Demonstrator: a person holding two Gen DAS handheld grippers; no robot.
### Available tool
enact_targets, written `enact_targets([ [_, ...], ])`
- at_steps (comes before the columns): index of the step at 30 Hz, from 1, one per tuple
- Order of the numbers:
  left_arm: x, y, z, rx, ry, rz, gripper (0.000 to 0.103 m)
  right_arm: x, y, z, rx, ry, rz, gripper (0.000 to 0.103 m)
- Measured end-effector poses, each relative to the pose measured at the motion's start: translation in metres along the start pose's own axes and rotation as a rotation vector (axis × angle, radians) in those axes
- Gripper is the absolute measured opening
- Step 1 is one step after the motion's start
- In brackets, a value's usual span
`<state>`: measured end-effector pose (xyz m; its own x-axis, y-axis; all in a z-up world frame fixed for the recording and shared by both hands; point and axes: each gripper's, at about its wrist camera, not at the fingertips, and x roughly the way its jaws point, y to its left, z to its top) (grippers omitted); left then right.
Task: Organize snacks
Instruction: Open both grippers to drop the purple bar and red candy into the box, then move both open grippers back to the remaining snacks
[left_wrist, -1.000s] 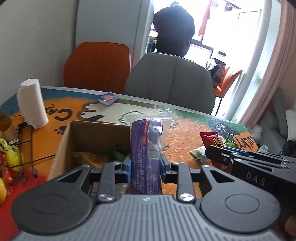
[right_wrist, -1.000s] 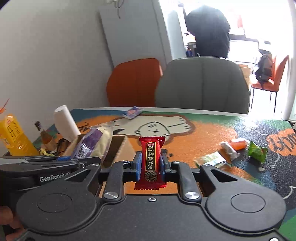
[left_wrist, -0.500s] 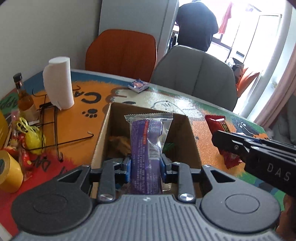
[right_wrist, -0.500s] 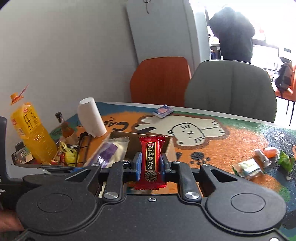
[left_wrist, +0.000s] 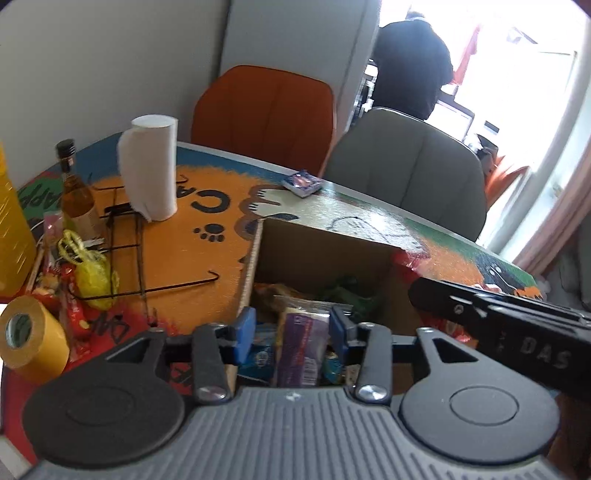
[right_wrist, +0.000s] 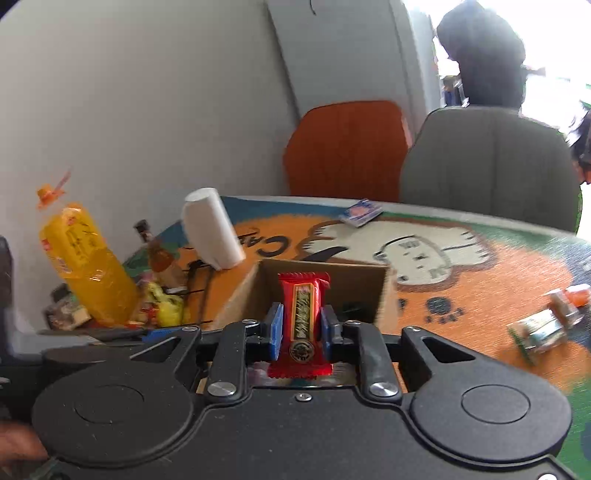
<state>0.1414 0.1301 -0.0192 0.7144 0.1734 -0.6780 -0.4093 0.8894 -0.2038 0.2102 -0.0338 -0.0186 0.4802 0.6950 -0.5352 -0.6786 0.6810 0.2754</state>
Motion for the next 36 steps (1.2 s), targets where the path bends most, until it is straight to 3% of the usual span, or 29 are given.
enact_targets([
  [3, -0.001, 0.001, -0.001, 0.006, -0.001, -0.001, 0.062, -0.001, 0.001, 0.001, 0.005, -0.003, -0.022, 0.032],
  [7, 0.0, -0.003, -0.002, 0.019, -0.002, -0.001, 0.082, -0.007, -0.008, -0.002, 0.028, -0.007, -0.055, 0.048],
  [13, 0.003, -0.018, -0.004, 0.028, 0.013, -0.009, 0.086, -0.019, -0.036, -0.012, 0.078, 0.002, -0.098, 0.067],
  [17, 0.004, -0.032, -0.006, 0.041, 0.012, -0.028, 0.089, -0.033, -0.058, -0.019, 0.135, -0.006, -0.11, 0.072],
  [22, 0.004, -0.057, -0.009, 0.067, 0.003, -0.066, 0.098, -0.051, -0.077, -0.025, 0.157, -0.05, -0.156, 0.098],
  [25, 0.005, -0.072, -0.011, 0.078, -0.001, -0.081, 0.103, -0.062, -0.088, -0.027, 0.149, -0.069, -0.167, 0.103],
  [36, 0.016, -0.124, -0.017, 0.105, -0.01, -0.15, 0.103, -0.085, -0.146, -0.042, 0.202, -0.09, -0.214, 0.103],
])
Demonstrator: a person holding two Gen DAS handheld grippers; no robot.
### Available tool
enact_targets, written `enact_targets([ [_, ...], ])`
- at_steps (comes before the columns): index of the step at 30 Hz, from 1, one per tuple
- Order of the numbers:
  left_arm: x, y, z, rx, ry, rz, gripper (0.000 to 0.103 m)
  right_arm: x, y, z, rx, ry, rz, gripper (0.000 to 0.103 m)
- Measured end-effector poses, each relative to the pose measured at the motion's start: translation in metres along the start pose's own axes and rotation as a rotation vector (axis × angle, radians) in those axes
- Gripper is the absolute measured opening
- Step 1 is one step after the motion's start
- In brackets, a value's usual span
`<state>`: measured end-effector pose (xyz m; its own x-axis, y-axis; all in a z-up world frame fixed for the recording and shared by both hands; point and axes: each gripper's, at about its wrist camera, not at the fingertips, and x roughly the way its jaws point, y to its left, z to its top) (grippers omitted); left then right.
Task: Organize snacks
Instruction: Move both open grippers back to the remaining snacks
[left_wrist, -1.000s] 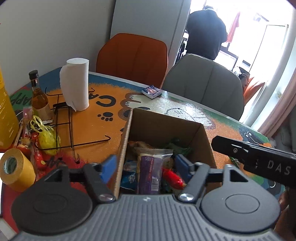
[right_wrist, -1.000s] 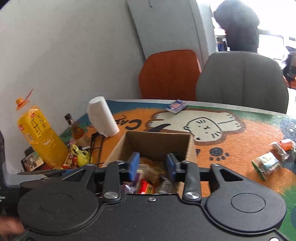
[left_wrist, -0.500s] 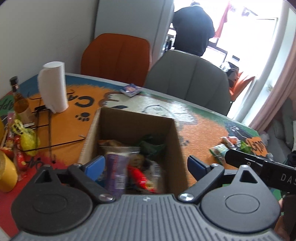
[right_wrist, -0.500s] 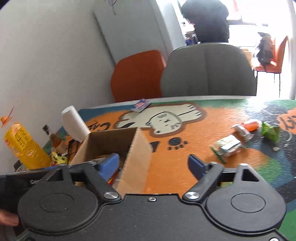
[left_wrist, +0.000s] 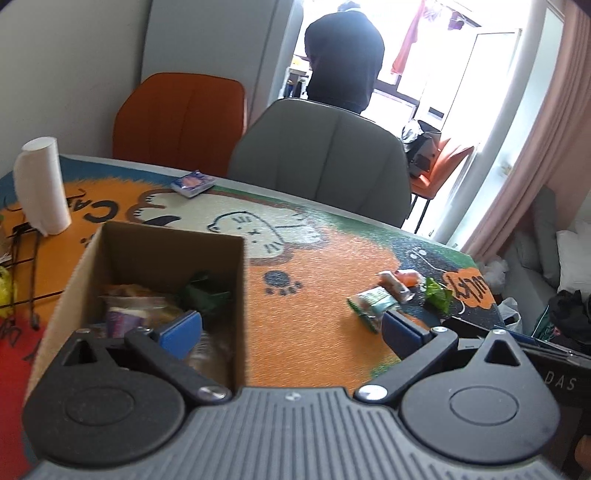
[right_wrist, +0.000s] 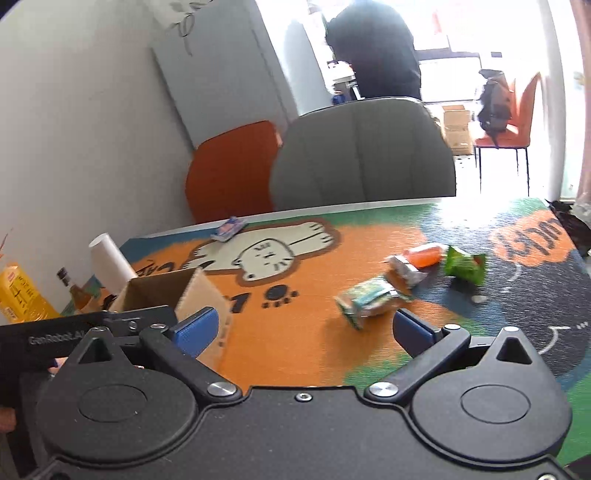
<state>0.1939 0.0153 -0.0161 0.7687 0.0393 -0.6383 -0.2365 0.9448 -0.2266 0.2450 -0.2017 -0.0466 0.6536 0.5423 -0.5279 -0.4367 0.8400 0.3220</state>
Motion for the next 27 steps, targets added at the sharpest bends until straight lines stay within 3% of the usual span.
enact_targets([
  [23, 0.083, -0.078, 0.003, 0.033, 0.061, -0.045, 0.101, 0.014, -0.114, 0.015, 0.103, -0.002, -0.132, 0.102],
  [27, 0.103, -0.087, 0.005, 0.027, 0.07, -0.039, 0.101, 0.025, -0.127, 0.019, 0.117, 0.007, -0.131, 0.097],
])
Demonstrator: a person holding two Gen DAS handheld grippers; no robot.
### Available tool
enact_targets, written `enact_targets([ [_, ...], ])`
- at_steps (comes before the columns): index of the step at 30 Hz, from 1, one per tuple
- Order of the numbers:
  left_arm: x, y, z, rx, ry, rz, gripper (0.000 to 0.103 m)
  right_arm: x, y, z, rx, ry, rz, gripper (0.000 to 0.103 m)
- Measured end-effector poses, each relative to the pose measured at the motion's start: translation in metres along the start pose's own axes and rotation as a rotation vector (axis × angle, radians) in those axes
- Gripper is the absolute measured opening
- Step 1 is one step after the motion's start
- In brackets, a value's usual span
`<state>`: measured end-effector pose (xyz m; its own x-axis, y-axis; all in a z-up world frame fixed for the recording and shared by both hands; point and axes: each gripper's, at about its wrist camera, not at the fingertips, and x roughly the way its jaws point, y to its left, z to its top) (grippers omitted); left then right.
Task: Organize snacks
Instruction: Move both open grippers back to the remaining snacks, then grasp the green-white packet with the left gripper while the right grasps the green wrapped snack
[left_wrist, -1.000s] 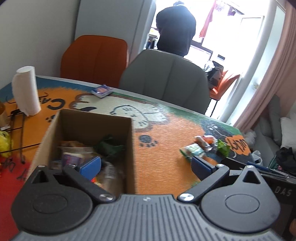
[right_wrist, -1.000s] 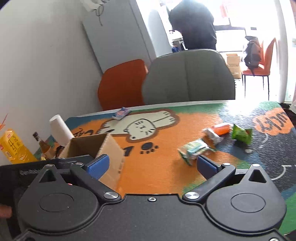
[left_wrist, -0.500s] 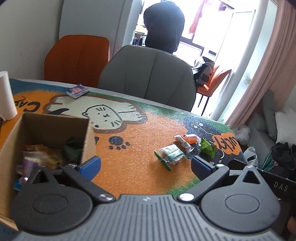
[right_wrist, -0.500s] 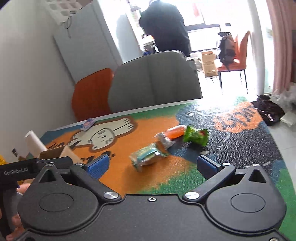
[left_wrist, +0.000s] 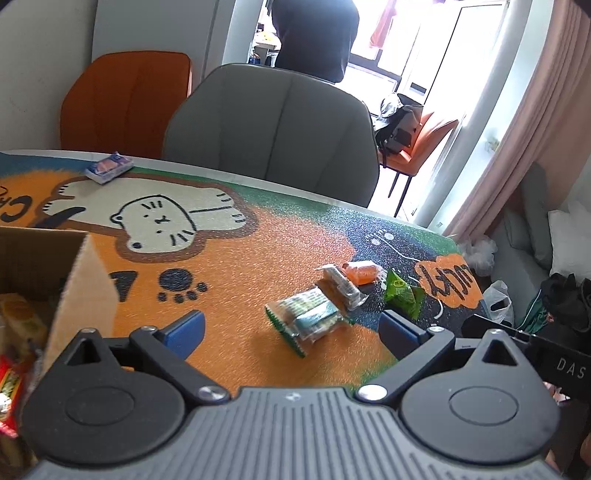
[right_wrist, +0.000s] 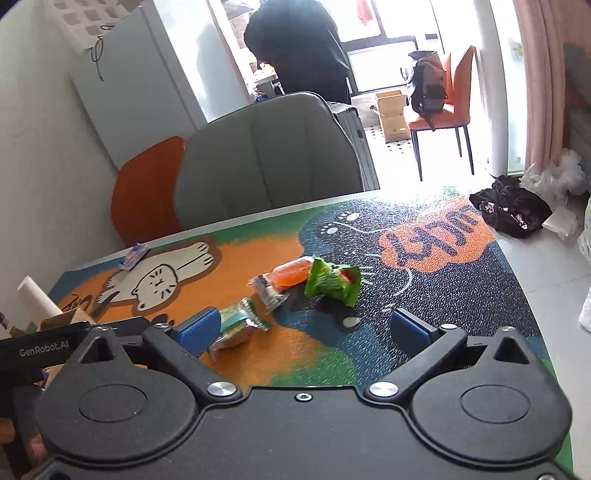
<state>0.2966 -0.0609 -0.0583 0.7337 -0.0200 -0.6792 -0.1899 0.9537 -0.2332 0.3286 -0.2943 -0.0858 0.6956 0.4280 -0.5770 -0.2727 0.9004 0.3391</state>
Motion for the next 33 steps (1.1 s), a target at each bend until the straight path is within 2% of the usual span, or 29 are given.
enact_targets([
  [16, 0.087, -0.011, 0.007, -0.026, 0.1, 0.055, 0.086, 0.074, -0.026, 0.017, 0.043, 0.096, 0.008, 0.075],
  [22, 0.109, -0.011, 0.005, -0.024, 0.135, 0.071, 0.084, 0.096, -0.03, 0.018, 0.046, 0.116, -0.011, 0.073],
  [24, 0.111, -0.012, 0.004, -0.01, 0.124, 0.076, 0.083, 0.104, -0.031, 0.019, 0.048, 0.122, -0.012, 0.073],
  [26, 0.113, -0.014, 0.005, 0.003, 0.121, 0.075, 0.079, 0.112, -0.031, 0.02, 0.043, 0.126, -0.027, 0.073],
  [27, 0.113, -0.014, 0.006, 0.004, 0.118, 0.071, 0.072, 0.116, -0.031, 0.02, 0.043, 0.127, -0.031, 0.073],
  [30, 0.113, -0.017, 0.007, 0.021, 0.12, 0.06, 0.064, 0.123, -0.026, 0.021, 0.011, 0.108, -0.053, 0.072],
  [32, 0.112, -0.016, 0.006, 0.017, 0.119, 0.035, 0.054, 0.126, -0.022, 0.021, -0.012, 0.106, -0.068, 0.064],
  [33, 0.11, -0.016, 0.007, 0.013, 0.121, 0.027, 0.049, 0.126, -0.02, 0.021, -0.019, 0.108, -0.069, 0.054],
])
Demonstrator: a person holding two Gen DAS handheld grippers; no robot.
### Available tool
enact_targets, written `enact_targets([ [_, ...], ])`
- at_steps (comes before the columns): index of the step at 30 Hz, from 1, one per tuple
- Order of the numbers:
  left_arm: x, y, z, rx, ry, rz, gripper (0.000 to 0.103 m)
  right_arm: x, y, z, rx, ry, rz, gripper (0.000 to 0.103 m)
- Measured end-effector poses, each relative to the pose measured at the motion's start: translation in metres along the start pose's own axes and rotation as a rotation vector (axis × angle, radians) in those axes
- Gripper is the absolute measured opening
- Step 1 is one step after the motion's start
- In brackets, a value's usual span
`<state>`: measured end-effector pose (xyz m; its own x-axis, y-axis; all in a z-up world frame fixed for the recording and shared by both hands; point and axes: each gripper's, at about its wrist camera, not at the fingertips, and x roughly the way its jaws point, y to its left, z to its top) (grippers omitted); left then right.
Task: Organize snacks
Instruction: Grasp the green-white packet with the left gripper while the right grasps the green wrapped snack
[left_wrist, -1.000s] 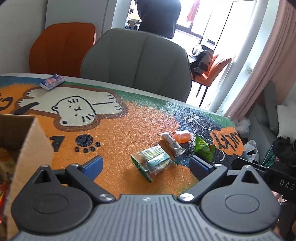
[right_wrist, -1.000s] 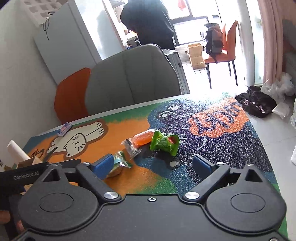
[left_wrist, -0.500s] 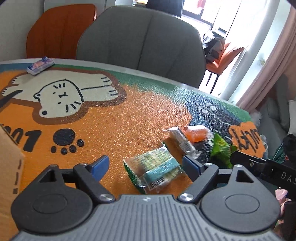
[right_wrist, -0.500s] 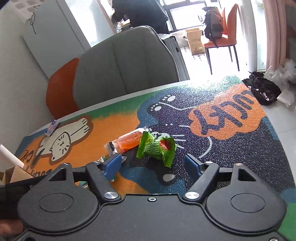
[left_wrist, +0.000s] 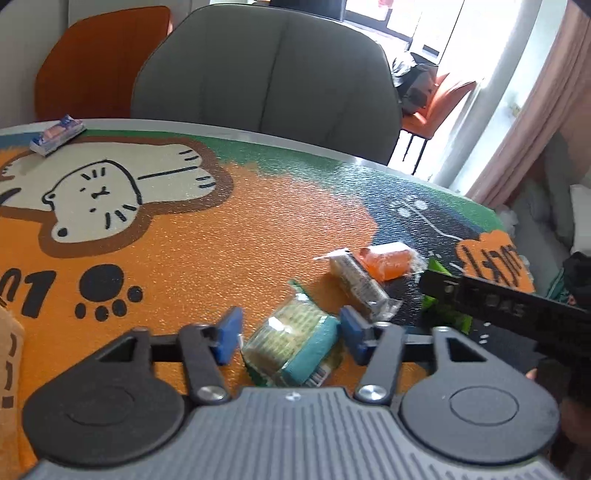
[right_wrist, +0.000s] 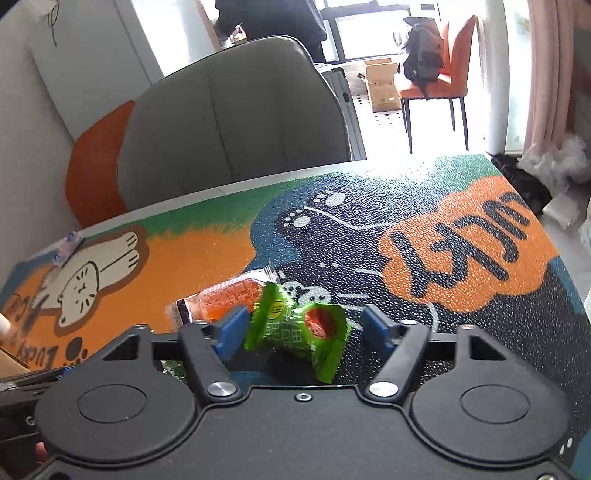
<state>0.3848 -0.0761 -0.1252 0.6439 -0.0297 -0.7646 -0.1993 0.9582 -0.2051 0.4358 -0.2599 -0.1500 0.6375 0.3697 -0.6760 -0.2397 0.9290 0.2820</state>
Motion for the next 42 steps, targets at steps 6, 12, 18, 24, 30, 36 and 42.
enact_targets([
  [6, -0.01, 0.003, -0.004, 0.001, 0.0, 0.009, 0.043, -0.012, -0.003, -0.004, 0.01, 0.008, 0.043, 0.03],
  [12, -0.027, 0.01, -0.011, -0.007, -0.011, 0.014, 0.043, -0.03, 0.0, -0.017, 0.007, 0.011, 0.054, 0.025],
  [18, -0.045, 0.013, -0.024, -0.002, -0.024, 0.002, 0.043, -0.05, 0.003, -0.036, 0.029, 0.009, 0.067, 0.025],
  [24, -0.065, 0.013, -0.035, 0.005, -0.039, -0.016, 0.043, -0.068, 0.009, -0.05, 0.039, -0.006, 0.075, 0.025],
  [30, -0.092, 0.016, -0.036, 0.014, -0.081, -0.023, 0.043, -0.089, 0.022, -0.054, 0.03, -0.04, 0.094, 0.025],
  [36, -0.12, 0.024, -0.035, 0.014, -0.124, -0.031, 0.043, -0.108, 0.04, -0.054, 0.008, -0.077, 0.122, 0.025],
  [42, -0.145, 0.037, -0.032, 0.008, -0.166, -0.026, 0.043, -0.122, 0.064, -0.053, -0.013, -0.111, 0.16, 0.025],
])
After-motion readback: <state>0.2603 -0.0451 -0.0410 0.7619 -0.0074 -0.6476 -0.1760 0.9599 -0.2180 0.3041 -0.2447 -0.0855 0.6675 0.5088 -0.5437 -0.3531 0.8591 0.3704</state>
